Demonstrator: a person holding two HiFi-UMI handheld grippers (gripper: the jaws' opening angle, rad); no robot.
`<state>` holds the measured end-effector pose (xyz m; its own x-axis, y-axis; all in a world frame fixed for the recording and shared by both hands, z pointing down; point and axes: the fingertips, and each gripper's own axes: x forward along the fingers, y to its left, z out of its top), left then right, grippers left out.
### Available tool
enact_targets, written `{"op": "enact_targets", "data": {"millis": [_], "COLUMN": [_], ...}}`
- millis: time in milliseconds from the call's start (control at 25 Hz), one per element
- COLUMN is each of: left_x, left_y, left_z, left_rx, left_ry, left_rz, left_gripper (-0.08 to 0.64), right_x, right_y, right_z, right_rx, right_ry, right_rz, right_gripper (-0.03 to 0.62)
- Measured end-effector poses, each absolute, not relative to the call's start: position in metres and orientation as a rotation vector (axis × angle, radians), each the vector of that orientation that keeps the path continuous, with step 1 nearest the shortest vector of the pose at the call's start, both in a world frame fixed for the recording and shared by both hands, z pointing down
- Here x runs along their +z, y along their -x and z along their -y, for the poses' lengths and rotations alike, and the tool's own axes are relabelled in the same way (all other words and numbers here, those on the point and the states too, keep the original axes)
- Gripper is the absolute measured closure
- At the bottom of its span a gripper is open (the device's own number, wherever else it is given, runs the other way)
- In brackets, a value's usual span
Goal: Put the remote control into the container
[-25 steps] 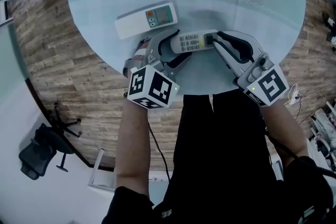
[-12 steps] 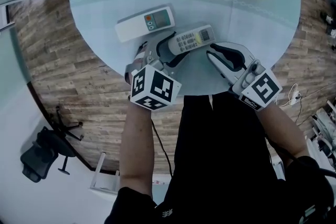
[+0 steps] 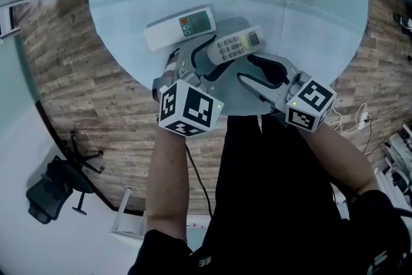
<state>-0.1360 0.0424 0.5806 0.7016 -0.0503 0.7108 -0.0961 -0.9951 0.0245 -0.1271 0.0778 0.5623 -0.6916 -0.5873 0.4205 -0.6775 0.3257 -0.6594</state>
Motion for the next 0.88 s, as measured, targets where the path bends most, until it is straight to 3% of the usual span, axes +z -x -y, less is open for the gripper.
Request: {"op": "enact_targets", "data": {"millis": [320,880], "left_x": [0.549,0.517], "left_y": [0.138,0.129], "left_z": [-0.033,-0.034], "left_rx": [1.104,1.027], "left_ry": [-2.856,-2.873], "left_rz": [0.202,0.250], "left_gripper": [0.290,0.290], "right_x": [0.557,0.511], "right_y": [0.128,0.090], "right_z": [-0.062,-0.034], "right_rx": [1.514,1.612], "right_ry": [-1.225,-1.459], "right_rz": [2.482,2.639], "right_gripper": [0.328,0.374]}}
